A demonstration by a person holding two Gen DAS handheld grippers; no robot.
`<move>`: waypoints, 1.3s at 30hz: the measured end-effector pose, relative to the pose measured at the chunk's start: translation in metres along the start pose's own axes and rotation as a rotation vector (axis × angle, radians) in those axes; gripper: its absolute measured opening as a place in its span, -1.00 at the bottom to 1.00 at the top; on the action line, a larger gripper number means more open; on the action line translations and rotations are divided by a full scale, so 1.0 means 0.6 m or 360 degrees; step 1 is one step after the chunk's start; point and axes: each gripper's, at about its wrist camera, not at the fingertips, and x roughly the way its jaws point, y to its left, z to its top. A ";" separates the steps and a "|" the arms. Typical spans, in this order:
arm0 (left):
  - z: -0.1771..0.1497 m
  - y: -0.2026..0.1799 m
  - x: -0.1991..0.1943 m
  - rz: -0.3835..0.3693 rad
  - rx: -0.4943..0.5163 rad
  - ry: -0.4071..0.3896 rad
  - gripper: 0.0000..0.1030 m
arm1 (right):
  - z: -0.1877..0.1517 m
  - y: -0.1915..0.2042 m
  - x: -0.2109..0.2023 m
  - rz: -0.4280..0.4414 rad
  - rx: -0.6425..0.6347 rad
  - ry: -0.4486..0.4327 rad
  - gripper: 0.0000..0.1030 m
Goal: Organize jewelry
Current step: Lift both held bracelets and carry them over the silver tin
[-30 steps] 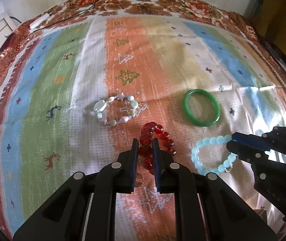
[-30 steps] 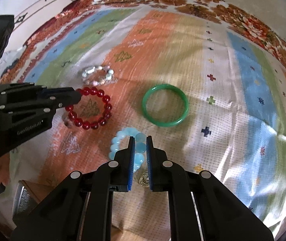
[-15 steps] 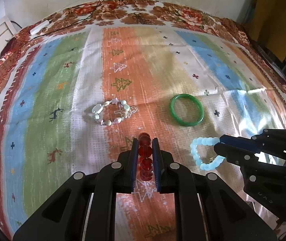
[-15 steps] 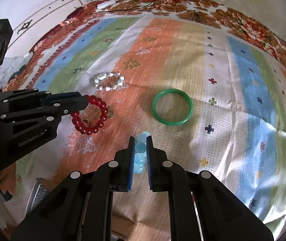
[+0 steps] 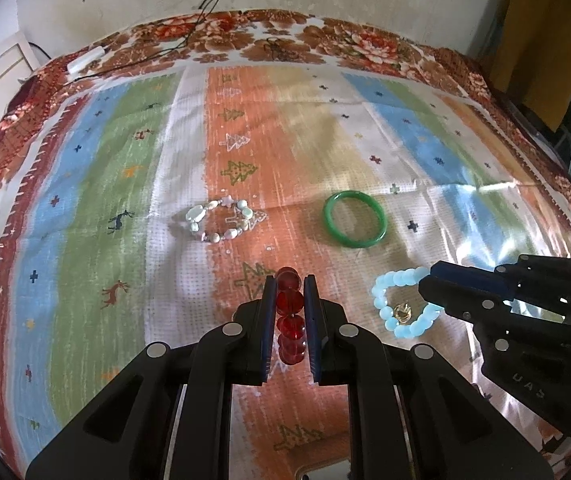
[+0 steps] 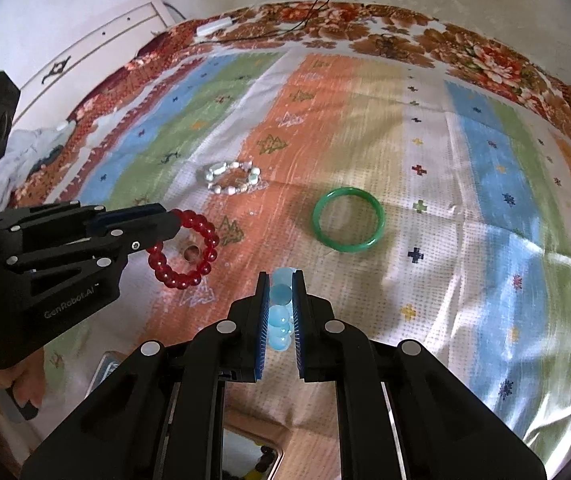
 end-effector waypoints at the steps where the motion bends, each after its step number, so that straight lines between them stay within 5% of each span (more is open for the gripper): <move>1: 0.000 0.001 -0.004 -0.0005 -0.0011 -0.0009 -0.74 | 0.000 -0.001 -0.006 0.0003 0.0010 -0.0014 -0.77; 39: -0.078 -0.042 -0.162 -0.0153 -0.0016 -0.0287 -0.74 | -0.053 0.054 -0.153 0.0201 -0.0044 -0.0281 -0.77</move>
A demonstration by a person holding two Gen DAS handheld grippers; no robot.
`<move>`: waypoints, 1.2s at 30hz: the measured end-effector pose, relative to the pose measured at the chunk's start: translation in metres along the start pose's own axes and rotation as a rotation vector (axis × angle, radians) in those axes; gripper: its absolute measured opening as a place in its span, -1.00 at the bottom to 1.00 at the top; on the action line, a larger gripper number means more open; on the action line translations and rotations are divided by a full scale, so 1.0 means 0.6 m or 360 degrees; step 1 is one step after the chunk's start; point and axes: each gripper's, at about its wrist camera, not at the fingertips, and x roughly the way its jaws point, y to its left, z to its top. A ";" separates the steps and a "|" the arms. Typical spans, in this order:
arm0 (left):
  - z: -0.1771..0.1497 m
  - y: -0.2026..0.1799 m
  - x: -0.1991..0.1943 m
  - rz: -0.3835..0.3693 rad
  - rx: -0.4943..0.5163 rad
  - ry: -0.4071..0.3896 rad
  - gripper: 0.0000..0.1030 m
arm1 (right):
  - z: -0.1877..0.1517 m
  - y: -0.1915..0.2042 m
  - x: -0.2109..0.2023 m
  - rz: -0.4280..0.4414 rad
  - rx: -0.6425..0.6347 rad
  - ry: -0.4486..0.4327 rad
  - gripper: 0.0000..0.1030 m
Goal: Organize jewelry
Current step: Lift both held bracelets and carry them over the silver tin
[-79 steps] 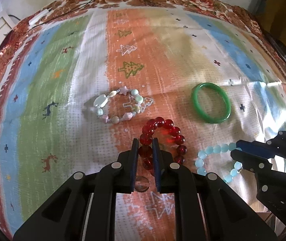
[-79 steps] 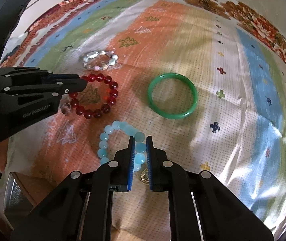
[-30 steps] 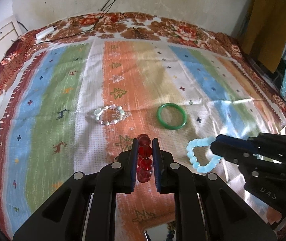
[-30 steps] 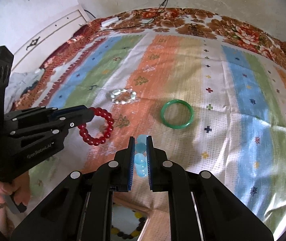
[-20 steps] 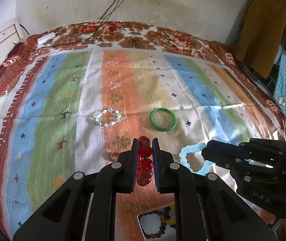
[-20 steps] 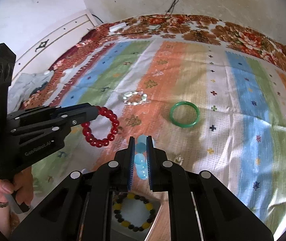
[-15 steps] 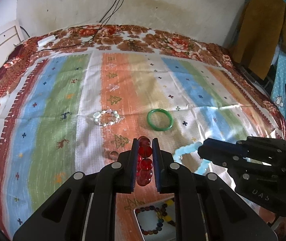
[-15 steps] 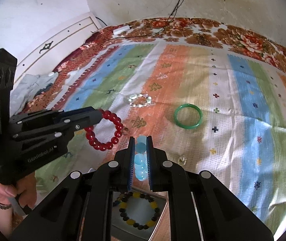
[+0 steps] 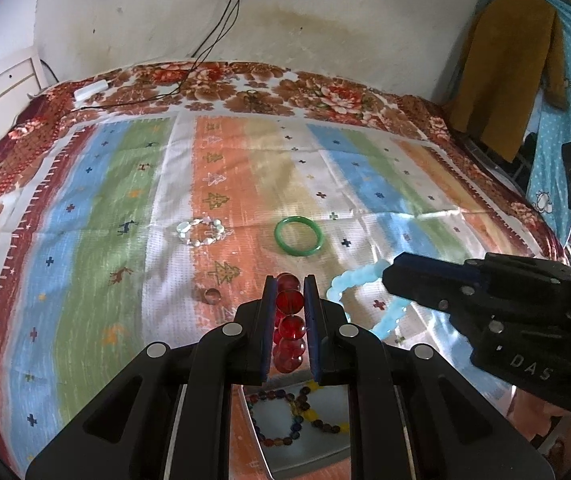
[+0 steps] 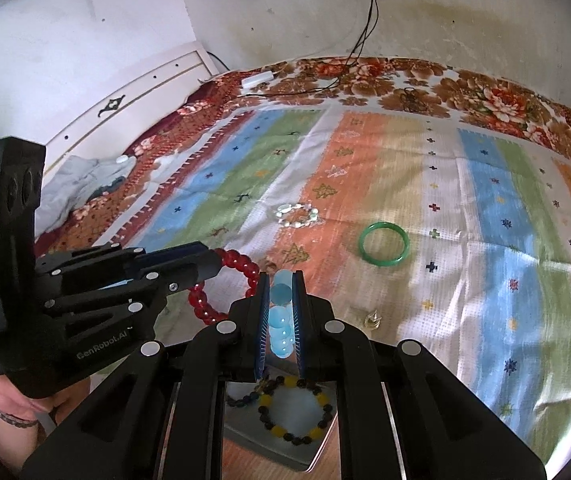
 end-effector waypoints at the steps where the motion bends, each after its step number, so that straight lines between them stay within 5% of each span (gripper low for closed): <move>1: -0.002 -0.003 -0.003 -0.0004 0.0007 -0.0004 -0.74 | -0.003 0.002 -0.002 0.0004 -0.0003 0.0000 -0.77; 33: -0.093 -0.015 -0.036 -0.0049 0.0039 0.0080 -0.74 | -0.099 0.042 -0.026 0.0097 -0.0036 0.0119 -0.77; 36: -0.092 -0.008 -0.034 -0.0031 0.0013 0.0081 -0.64 | -0.100 0.042 -0.022 0.0096 -0.0048 0.0136 -0.64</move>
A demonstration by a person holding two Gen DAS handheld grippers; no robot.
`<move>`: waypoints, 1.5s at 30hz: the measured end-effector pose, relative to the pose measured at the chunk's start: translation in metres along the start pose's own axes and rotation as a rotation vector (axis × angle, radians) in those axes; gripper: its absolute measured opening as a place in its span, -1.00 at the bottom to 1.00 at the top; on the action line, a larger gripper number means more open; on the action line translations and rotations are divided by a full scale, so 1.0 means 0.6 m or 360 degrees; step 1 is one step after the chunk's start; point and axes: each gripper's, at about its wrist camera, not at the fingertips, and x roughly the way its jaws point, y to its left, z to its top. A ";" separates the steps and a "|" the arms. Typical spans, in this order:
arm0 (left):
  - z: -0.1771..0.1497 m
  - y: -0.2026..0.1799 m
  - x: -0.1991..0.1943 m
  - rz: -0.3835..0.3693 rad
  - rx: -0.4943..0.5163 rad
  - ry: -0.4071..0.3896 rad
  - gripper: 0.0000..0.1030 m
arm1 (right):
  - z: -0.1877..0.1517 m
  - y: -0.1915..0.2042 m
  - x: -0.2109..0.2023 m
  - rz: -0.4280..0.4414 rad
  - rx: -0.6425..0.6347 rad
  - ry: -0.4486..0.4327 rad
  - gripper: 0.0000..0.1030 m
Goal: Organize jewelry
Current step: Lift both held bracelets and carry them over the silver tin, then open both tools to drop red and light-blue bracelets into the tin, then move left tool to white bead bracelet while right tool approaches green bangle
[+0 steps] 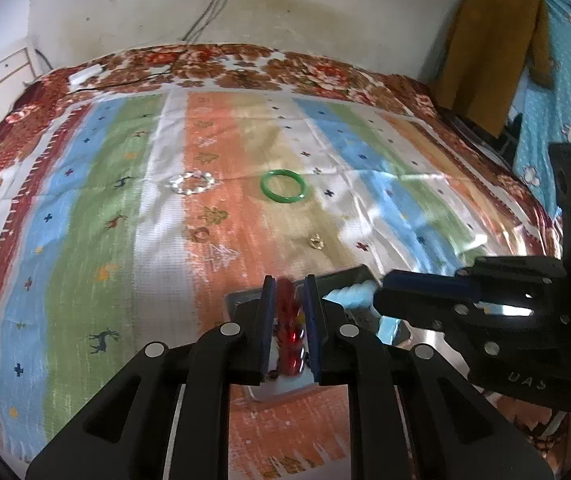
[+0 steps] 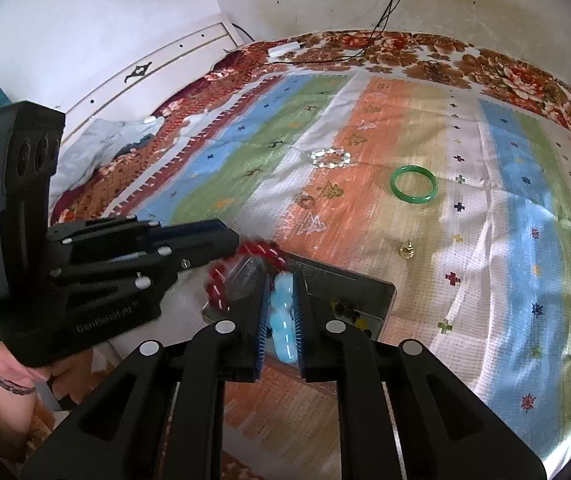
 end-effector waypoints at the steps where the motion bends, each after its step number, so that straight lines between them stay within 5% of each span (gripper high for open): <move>1: 0.001 0.006 -0.001 0.0013 -0.0020 -0.0006 -0.57 | 0.001 -0.001 -0.001 -0.0004 0.0004 -0.0005 -0.42; 29: 0.048 0.077 0.066 0.0304 -0.0100 0.0031 0.18 | 0.037 -0.070 0.013 -0.0216 0.0141 -0.0071 0.01; 45: 0.090 0.078 0.092 0.0358 -0.0046 -0.0003 0.34 | 0.064 -0.121 0.034 -0.0358 0.0238 -0.0082 0.17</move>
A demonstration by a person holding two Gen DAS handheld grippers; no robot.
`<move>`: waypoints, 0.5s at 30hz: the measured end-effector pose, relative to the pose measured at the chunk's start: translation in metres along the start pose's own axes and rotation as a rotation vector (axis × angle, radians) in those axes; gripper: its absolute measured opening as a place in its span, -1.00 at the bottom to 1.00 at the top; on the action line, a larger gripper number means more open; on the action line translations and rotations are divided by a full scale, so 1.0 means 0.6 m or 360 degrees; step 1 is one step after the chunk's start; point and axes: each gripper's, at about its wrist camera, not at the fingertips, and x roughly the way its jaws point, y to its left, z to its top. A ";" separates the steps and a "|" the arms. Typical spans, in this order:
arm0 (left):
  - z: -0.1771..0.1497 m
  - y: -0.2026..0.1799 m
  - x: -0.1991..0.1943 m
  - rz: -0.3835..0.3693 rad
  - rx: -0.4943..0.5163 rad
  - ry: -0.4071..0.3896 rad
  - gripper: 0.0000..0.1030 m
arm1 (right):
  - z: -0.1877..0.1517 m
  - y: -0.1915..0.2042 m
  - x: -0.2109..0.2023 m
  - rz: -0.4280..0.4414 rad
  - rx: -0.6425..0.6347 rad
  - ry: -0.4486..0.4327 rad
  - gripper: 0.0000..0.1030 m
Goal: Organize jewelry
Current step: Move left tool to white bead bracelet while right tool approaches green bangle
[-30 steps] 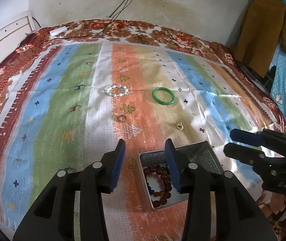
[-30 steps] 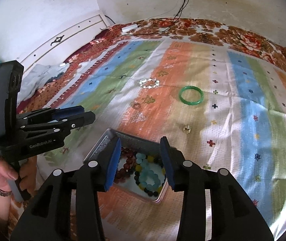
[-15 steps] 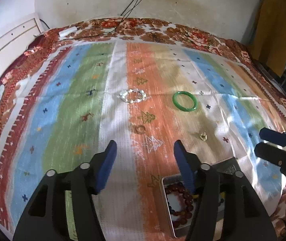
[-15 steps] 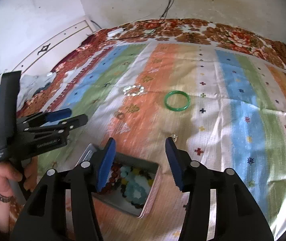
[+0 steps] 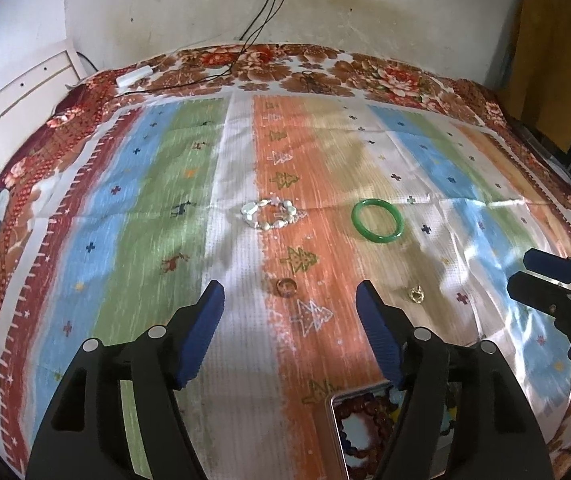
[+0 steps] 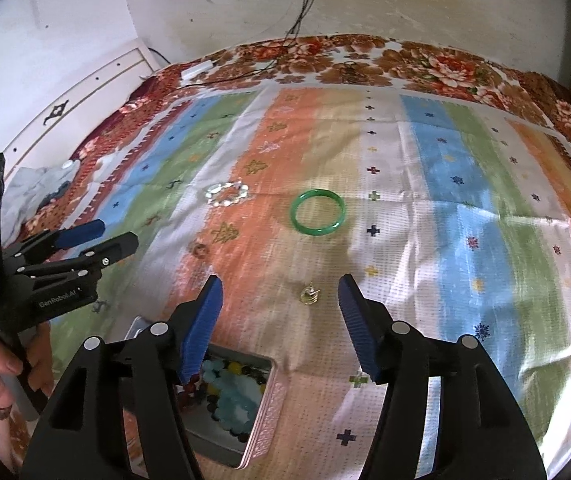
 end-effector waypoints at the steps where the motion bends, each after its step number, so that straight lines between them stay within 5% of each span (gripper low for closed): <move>1: 0.004 0.000 0.003 0.0004 0.0003 -0.0003 0.36 | 0.003 -0.001 0.001 -0.0015 -0.0004 -0.0005 0.17; 15: 0.041 0.006 0.043 0.0068 0.0009 -0.0008 0.46 | 0.039 -0.024 0.038 -0.0116 0.0031 -0.0017 0.28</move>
